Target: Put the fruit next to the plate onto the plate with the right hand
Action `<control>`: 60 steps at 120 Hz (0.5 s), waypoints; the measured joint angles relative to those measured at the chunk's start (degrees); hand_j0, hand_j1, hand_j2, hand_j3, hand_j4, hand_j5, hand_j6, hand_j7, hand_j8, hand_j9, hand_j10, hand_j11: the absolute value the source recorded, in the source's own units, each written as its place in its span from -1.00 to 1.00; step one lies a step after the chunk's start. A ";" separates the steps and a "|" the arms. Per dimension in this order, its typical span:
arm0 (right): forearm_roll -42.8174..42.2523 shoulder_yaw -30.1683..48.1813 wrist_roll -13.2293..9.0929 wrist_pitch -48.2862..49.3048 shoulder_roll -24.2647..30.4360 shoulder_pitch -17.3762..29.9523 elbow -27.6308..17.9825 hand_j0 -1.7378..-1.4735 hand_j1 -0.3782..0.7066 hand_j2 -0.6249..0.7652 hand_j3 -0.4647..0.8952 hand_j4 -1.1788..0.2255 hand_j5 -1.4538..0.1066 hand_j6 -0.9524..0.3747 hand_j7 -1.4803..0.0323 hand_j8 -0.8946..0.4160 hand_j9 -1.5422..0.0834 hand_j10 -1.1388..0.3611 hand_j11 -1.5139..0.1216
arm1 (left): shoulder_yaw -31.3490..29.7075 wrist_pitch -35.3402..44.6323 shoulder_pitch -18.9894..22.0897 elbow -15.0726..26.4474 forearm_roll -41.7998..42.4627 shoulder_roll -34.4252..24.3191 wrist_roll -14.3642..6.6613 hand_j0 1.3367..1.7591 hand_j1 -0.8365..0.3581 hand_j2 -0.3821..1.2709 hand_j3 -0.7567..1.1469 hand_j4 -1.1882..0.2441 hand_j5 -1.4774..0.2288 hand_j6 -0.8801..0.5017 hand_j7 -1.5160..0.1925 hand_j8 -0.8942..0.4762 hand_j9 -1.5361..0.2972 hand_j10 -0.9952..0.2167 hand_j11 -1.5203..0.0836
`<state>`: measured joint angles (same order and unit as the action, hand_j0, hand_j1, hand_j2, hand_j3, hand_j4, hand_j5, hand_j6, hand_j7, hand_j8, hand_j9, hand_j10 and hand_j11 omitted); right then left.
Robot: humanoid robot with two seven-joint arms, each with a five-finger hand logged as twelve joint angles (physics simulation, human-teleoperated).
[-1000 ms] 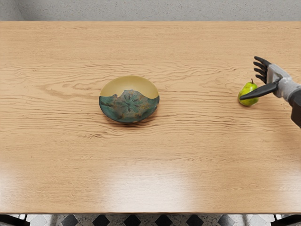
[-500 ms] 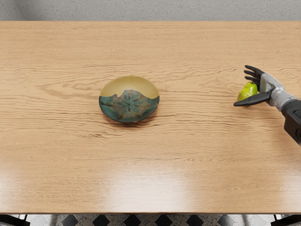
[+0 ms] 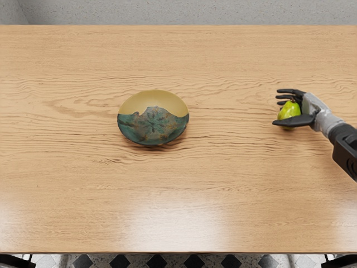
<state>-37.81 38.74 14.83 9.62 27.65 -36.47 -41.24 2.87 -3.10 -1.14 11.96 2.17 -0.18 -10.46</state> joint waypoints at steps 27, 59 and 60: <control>0.38 -1.33 1.24 1.63 0.02 0.17 -0.27 -0.39 0.11 -0.23 -0.32 -0.08 0.04 -0.35 0.09 -0.44 0.10 -0.17 0.05 | -0.03 0.00 0.00 0.00 0.01 0.00 0.00 0.52 0.98 -0.54 -0.21 0.66 0.73 0.27 0.77 0.30 0.68 0.64 0.90; 1.15 -1.83 1.07 3.79 -0.02 0.06 -0.65 -0.34 0.15 -0.29 -0.32 -0.22 -0.31 -0.50 -0.17 -0.52 -0.22 -0.19 -0.25 | -0.05 0.00 0.00 0.00 0.02 0.00 -0.01 0.52 0.98 -0.54 -0.21 0.66 0.73 0.27 0.77 0.30 0.68 0.64 0.90; 1.16 -1.84 1.05 3.81 -0.03 0.05 -0.65 -0.34 0.15 -0.29 -0.32 -0.22 -0.32 -0.49 -0.18 -0.51 -0.23 -0.19 -0.25 | -0.05 0.00 0.00 0.00 0.02 0.00 -0.01 0.52 0.98 -0.54 -0.21 0.66 0.73 0.27 0.77 0.30 0.68 0.64 0.90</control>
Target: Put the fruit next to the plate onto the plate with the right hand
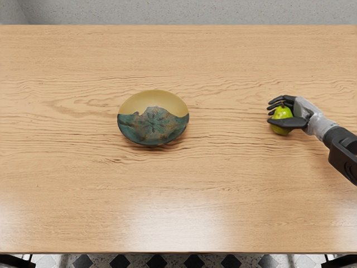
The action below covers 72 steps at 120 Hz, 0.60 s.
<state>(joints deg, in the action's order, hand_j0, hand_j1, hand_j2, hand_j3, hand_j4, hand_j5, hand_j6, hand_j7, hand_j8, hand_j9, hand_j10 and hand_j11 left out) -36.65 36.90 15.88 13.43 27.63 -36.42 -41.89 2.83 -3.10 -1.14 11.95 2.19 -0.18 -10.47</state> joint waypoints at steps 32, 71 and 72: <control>-0.49 -0.39 -1.51 0.40 0.64 -0.16 -3.14 -0.30 0.23 -0.27 -0.32 -0.28 -0.47 -0.50 -0.29 -0.46 -0.36 -0.07 -0.38 | -0.03 -0.01 -0.01 0.00 0.01 0.00 -0.02 0.52 0.98 -0.54 -0.20 0.66 0.73 0.27 0.77 0.30 0.68 0.64 0.90; 1.24 -0.56 -3.07 0.64 0.32 -0.57 -5.95 -0.28 0.26 -0.25 -0.32 -0.31 -0.49 -0.48 -0.33 -0.42 -0.38 -0.05 -0.40 | -0.03 -0.01 -0.01 0.00 0.01 0.00 0.00 0.52 0.98 -0.54 -0.20 0.66 0.73 0.27 0.77 0.30 0.68 0.64 0.90; 1.28 -0.56 -3.09 0.64 0.32 -0.58 -6.07 -0.28 0.26 -0.25 -0.32 -0.31 -0.49 -0.48 -0.33 -0.42 -0.38 -0.05 -0.40 | -0.03 -0.01 -0.01 0.00 0.01 0.00 0.00 0.52 0.98 -0.54 -0.20 0.66 0.73 0.27 0.77 0.31 0.68 0.64 0.90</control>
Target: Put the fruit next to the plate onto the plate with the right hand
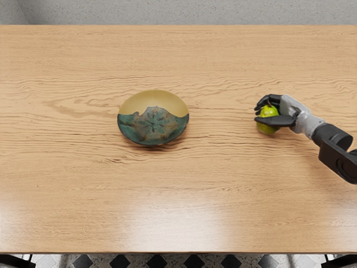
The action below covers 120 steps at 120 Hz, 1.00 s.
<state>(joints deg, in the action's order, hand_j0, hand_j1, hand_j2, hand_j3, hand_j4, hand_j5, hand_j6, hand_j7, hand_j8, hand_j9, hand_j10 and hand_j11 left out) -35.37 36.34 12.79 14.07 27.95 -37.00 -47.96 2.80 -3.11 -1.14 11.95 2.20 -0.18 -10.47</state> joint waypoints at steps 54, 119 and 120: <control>1.60 0.47 -4.40 -0.04 -0.86 -1.25 -5.33 -0.27 0.26 -0.26 -0.32 -0.31 -0.52 -0.48 -0.34 -0.41 -0.39 -0.05 -0.41 | 0.00 -0.01 0.00 0.00 0.00 0.00 0.00 0.52 0.98 -0.54 -0.20 0.66 0.73 0.27 0.77 0.31 0.68 0.64 0.90; 1.81 0.64 -9.75 -0.84 -5.95 -4.24 -7.83 -0.26 0.41 -0.07 -0.32 -0.35 -0.49 -0.54 -0.35 -0.44 -0.39 -0.02 -0.42 | 0.01 0.03 0.00 0.00 0.00 0.00 -0.01 0.52 0.98 -0.54 -0.20 0.66 0.73 0.27 0.77 0.30 0.68 0.64 0.90; 1.81 0.64 -9.78 -0.85 -6.02 -4.27 -7.85 -0.26 0.42 -0.04 -0.32 -0.35 -0.49 -0.54 -0.35 -0.44 -0.39 -0.02 -0.42 | 0.01 0.03 0.00 0.00 0.00 0.00 -0.01 0.52 0.98 -0.54 -0.20 0.66 0.73 0.27 0.77 0.30 0.68 0.64 0.90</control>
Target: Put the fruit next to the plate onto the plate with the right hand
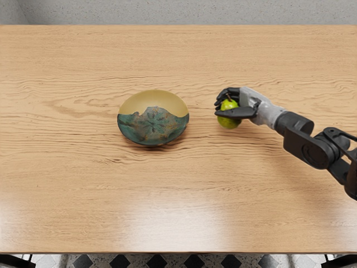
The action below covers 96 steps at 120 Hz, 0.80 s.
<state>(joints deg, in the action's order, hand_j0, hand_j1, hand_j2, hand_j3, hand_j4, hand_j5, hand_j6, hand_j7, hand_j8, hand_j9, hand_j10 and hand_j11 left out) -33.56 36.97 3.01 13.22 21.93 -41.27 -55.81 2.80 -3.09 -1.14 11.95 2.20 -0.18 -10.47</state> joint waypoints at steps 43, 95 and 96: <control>0.03 0.13 -2.51 -0.65 -2.58 -1.14 -3.10 -0.28 0.42 -0.14 -0.32 -0.36 -0.47 -0.62 -0.35 -0.48 -0.38 0.00 -0.43 | -0.01 -0.02 0.00 0.00 0.00 0.00 -0.02 0.52 0.98 -0.54 -0.20 0.66 0.73 0.27 0.77 0.31 0.68 0.64 0.90; 0.05 0.19 -6.29 -3.03 -5.13 -3.50 -7.24 -0.27 0.44 -0.12 -0.32 -0.37 -0.47 -0.61 -0.35 -0.46 -0.39 0.01 -0.44 | 0.00 -0.03 0.00 0.00 0.00 0.00 -0.01 0.52 0.98 -0.54 -0.20 0.66 0.73 0.27 0.77 0.31 0.68 0.64 0.90; 0.05 0.18 -6.35 -3.15 -5.26 -3.55 -7.28 -0.27 0.44 -0.13 -0.32 -0.37 -0.47 -0.61 -0.35 -0.46 -0.39 0.01 -0.44 | 0.00 -0.03 0.00 0.00 0.00 0.00 -0.01 0.52 0.98 -0.54 -0.20 0.66 0.73 0.27 0.77 0.31 0.68 0.64 0.90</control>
<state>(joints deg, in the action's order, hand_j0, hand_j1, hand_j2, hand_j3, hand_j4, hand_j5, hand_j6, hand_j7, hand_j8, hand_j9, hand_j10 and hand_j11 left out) -33.51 37.15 -3.34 10.07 16.67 -44.83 -63.09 2.80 -3.12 -1.14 11.95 2.20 -0.18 -10.48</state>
